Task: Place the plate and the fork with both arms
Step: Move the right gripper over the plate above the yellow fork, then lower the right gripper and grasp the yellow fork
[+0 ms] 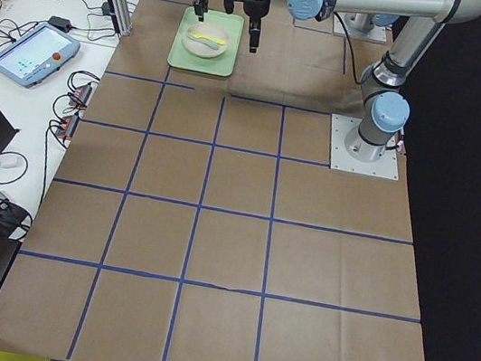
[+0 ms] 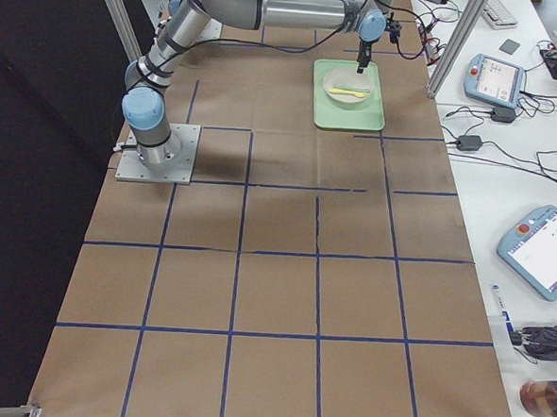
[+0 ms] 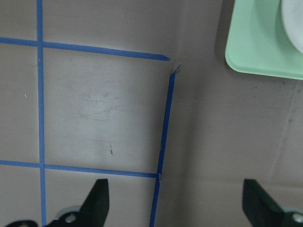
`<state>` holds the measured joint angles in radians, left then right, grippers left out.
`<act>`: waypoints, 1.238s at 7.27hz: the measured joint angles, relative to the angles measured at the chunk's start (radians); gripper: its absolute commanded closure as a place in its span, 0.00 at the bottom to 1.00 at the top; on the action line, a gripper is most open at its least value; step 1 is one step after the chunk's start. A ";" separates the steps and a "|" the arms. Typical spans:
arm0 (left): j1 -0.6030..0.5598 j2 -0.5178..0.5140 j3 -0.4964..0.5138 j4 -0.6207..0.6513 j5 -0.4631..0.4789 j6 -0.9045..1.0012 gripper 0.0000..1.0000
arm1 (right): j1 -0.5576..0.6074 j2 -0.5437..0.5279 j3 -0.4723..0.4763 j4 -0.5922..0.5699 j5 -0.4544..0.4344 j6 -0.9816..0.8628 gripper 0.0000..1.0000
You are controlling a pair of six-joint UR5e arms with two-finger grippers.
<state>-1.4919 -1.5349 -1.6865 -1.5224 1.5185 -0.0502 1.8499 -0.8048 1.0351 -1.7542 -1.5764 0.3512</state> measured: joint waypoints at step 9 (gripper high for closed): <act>-0.007 0.015 -0.007 -0.001 0.004 -0.047 0.00 | -0.003 0.026 0.156 -0.198 -0.002 0.004 0.43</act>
<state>-1.4992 -1.5196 -1.6934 -1.5235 1.5227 -0.0972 1.8465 -0.7785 1.1907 -1.9524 -1.5779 0.3547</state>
